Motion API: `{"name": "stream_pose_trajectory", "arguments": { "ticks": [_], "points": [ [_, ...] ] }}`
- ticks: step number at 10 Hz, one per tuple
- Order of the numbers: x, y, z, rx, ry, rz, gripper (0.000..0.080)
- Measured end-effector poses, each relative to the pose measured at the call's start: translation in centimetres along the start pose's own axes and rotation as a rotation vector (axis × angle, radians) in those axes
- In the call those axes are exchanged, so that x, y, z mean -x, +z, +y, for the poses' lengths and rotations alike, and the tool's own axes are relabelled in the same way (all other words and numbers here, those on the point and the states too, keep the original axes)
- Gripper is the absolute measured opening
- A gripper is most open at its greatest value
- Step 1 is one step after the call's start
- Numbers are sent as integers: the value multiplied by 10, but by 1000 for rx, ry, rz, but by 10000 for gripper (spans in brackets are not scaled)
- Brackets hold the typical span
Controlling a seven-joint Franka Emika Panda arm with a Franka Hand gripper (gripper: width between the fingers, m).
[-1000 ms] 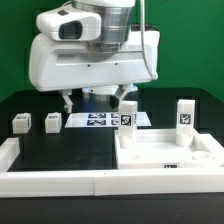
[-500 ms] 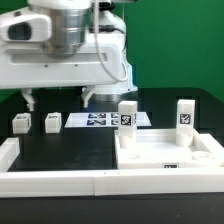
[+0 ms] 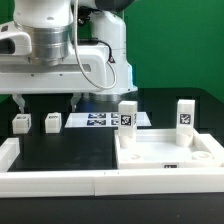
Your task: Assemble square table
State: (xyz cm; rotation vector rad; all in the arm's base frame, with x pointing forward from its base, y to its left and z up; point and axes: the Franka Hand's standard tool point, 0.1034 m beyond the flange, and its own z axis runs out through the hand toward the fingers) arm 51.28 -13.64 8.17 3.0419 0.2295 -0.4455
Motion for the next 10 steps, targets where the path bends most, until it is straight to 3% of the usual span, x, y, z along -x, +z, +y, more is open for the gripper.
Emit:
{"name": "stream_pose_trajectory", "arguments": {
  "ticks": [3,5,7,10],
  "points": [
    [2,2,0,0,7,3,648],
    [38,27,-10,-18,65,3,648],
    [60,45,-16,-29,70,-14,648],
    [64,47,-18,-37,65,-42,648]
  ]
}}
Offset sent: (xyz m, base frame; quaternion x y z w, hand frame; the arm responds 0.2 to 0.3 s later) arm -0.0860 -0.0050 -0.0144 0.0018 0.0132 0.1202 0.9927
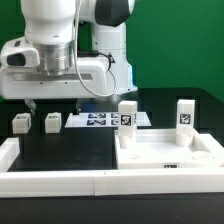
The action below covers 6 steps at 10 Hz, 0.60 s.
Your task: Assemble square table
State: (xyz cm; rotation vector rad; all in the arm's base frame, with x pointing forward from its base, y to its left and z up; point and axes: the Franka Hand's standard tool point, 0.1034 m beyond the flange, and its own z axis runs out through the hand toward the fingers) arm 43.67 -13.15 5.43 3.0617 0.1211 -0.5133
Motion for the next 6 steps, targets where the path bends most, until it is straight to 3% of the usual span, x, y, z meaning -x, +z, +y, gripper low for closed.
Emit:
{"name": "stream_pose_trajectory", "arguments": {
  "ticks": [2,3,4,6],
  "points": [
    [2,1,-1,-3,0,-25,648],
    [7,3,-3,-20,0,-114,648],
    [6,10,0,-20,2,-147,648],
    [22,26,2,-29,1,-253,648]
  ]
}}
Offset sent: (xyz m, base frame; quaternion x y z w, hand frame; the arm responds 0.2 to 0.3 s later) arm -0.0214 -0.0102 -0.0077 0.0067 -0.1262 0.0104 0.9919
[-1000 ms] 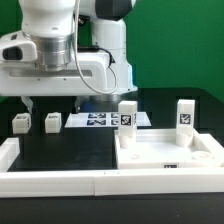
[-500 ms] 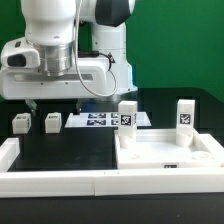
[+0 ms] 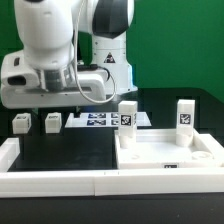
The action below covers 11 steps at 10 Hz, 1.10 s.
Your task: Assemble square table
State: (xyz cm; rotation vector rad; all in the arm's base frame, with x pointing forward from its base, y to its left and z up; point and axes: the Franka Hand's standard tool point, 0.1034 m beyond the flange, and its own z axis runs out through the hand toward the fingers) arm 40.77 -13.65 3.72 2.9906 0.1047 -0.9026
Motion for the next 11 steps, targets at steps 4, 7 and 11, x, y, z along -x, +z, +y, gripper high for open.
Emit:
{"name": "stream_pose_trajectory", "arguments": {
  "ticks": [4,7,11],
  "points": [
    [13,18,8,13,-7,-92,648],
    [12,19,8,13,-7,-93,648],
    [24,39,9,5,10,-109,648]
  ]
}}
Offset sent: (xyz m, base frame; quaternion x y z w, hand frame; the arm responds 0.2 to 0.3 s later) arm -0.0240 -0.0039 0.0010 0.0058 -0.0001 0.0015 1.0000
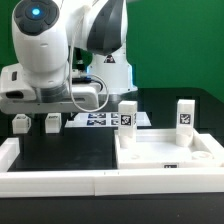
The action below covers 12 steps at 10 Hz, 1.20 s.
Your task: Assemble square table
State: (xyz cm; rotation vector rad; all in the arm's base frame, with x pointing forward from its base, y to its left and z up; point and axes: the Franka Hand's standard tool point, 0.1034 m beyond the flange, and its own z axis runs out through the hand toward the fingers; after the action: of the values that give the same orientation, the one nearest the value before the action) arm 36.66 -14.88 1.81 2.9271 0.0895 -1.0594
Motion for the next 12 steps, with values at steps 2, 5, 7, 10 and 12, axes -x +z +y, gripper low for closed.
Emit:
{"name": "stream_pose_trajectory", "arguments": {
  "ticks": [2,5,7,10,12],
  "points": [
    [6,5,-1,-10,-1,-64,648],
    [2,8,-1,-7,-2,-90,648],
    [2,13,-3,8,-1,-94,648],
    [3,15,-5,18,-3,-103,610],
    [3,15,-5,16,-13,-103,325]
  ]
}}
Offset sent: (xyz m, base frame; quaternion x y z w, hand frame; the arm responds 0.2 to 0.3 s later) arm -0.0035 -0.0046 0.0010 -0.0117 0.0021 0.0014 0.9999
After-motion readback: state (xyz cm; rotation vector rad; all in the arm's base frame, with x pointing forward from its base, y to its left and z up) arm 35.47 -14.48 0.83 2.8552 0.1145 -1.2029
